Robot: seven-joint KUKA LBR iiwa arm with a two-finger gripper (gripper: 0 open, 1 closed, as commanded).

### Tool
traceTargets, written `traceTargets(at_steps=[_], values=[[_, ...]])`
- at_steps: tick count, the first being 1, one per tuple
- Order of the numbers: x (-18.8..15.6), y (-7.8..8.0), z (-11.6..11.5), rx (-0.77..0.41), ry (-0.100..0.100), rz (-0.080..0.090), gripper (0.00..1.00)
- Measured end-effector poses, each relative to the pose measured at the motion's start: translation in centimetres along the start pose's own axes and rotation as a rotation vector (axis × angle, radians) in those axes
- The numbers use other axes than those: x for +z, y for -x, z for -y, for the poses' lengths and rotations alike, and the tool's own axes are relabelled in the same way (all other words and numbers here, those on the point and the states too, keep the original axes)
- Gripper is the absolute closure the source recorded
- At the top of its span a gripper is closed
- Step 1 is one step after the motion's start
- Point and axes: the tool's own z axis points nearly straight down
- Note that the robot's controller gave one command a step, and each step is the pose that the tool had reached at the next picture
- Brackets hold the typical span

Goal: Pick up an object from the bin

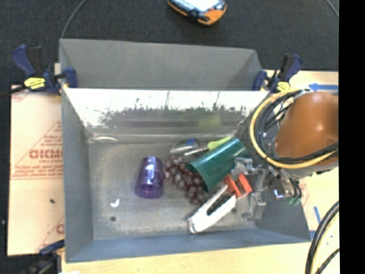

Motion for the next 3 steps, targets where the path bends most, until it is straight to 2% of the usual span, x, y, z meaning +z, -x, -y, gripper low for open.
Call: traceTargets(at_steps=[1,2,3], values=[[0.0,0.0,0.0,0.000,0.000,0.000,0.00],[7.2,0.0,-1.1,0.084,0.002,-0.003,0.00],[7.0,0.3,-2.1,0.118,0.000,0.009,0.00]])
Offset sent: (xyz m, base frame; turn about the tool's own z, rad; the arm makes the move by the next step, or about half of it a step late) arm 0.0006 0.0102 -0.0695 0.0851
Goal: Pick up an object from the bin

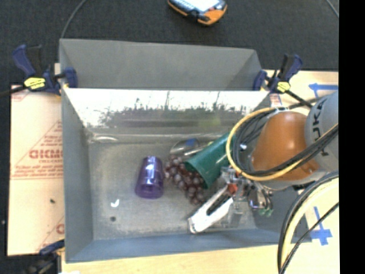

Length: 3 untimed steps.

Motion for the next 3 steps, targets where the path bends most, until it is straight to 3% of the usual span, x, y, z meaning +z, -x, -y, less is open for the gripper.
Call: traceTargets(at_steps=[1,2,3], values=[[3.7,2.3,-2.5,-0.239,-0.002,0.006,1.00],[3.7,2.3,-2.5,-0.241,-0.002,0.006,1.00],[3.6,1.0,-8.5,-0.246,-0.004,0.019,1.00]])
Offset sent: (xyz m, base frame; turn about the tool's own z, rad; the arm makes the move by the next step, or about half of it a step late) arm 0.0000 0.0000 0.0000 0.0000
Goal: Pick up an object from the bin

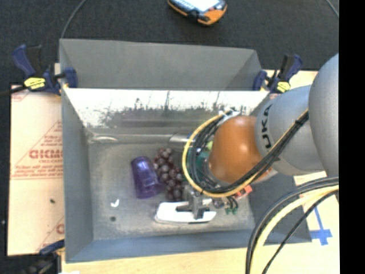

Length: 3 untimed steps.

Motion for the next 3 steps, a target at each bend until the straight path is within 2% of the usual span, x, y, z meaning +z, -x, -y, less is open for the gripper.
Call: traceTargets(at_steps=[1,2,3], values=[[0.1,0.2,0.5,0.003,0.003,-0.003,1.00],[0.0,0.1,-4.7,-0.025,-0.001,0.012,1.00],[0.1,0.3,-4.5,-0.024,-0.001,0.006,1.00]])
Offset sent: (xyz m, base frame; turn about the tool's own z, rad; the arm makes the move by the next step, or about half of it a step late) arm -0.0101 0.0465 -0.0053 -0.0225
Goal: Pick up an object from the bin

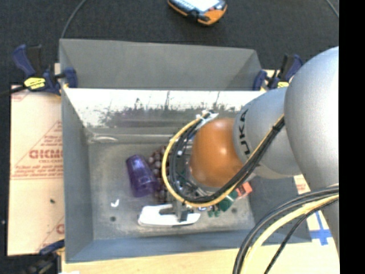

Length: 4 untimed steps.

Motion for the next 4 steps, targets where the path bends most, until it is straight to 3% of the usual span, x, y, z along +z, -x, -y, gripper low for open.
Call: traceTargets(at_steps=[1,2,3,4], values=[[-0.1,-0.3,-1.2,-0.157,-0.005,0.017,1.00],[-0.4,0.6,-2.1,0.261,-0.002,0.006,1.00],[0.0,1.5,-1.2,-0.088,-0.001,0.019,1.00],[-0.9,1.3,-1.3,-0.039,-0.001,0.018,1.00]])
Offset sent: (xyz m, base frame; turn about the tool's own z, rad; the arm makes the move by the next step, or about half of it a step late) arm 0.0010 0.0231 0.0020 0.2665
